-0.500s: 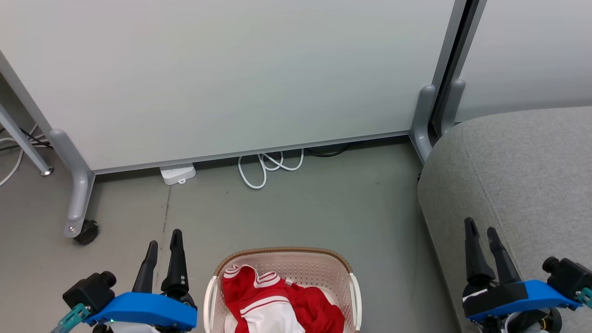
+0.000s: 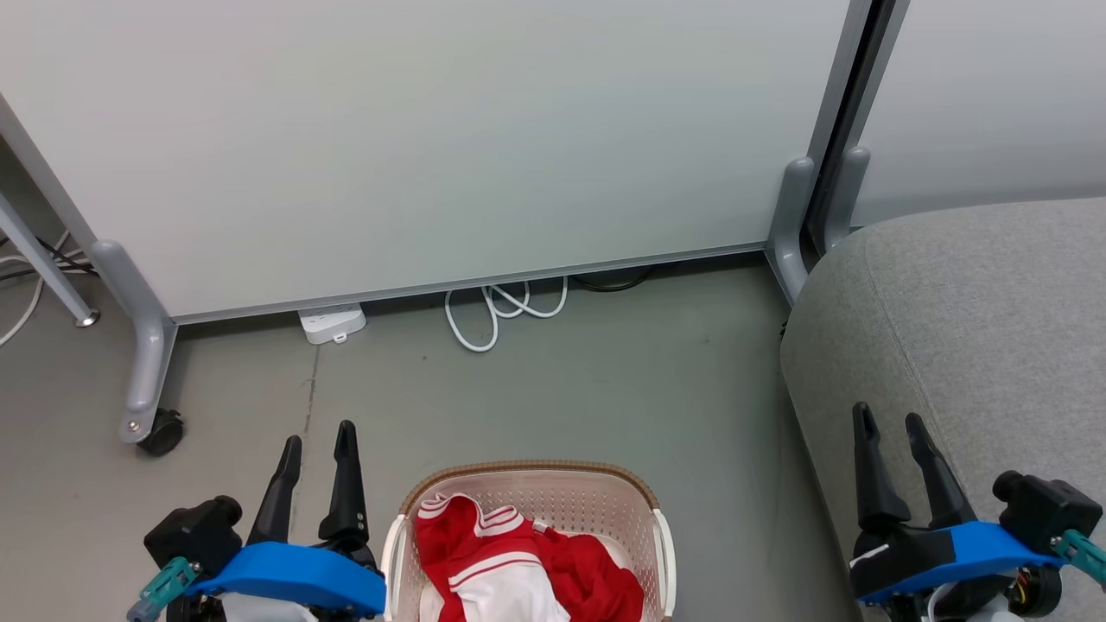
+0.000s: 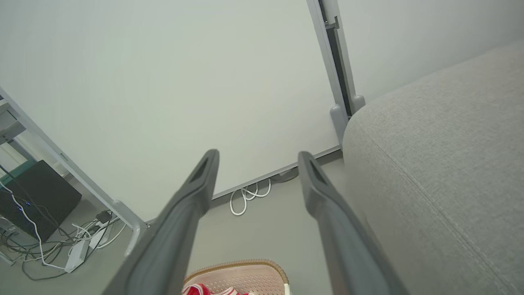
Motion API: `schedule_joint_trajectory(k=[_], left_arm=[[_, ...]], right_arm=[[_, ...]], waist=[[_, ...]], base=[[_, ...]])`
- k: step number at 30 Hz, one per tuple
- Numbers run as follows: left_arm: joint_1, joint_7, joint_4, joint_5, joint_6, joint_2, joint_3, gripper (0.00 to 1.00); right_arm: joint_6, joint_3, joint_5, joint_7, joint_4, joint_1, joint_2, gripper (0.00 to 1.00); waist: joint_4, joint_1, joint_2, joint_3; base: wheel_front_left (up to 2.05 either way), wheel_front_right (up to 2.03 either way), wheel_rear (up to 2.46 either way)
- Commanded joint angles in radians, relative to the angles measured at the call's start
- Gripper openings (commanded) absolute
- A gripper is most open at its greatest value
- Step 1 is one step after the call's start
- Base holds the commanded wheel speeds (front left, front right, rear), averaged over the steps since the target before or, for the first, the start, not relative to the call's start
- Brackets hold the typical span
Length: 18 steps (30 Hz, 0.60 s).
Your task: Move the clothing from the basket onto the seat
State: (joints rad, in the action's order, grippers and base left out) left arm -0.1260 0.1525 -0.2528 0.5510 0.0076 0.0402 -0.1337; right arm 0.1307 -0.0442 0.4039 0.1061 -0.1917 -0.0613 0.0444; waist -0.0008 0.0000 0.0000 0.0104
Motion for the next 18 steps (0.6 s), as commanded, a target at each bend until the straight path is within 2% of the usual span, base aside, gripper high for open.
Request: schedule_joint_trajectory(k=[1,18], left_arm=[[-0.022,0.009,0.005,-0.024,0.006,0.008,-0.003,1.00],[-0.024,0.051,0.005,-0.177,0.032,0.010,-0.033,1.00]], right_arm=[[0.000,0.002,-0.025,0.008,0.013,-0.009,0.006,1.00],[0.000,0.006,-0.201,0.038,0.023,-0.008,0.007,1.00]], waist=[[0.000,0.0000,0.0000,0.000],[-0.005,0.0000,0.0000,0.000]], base=[[0.00,0.00,0.00],[0.00,0.00,0.00]])
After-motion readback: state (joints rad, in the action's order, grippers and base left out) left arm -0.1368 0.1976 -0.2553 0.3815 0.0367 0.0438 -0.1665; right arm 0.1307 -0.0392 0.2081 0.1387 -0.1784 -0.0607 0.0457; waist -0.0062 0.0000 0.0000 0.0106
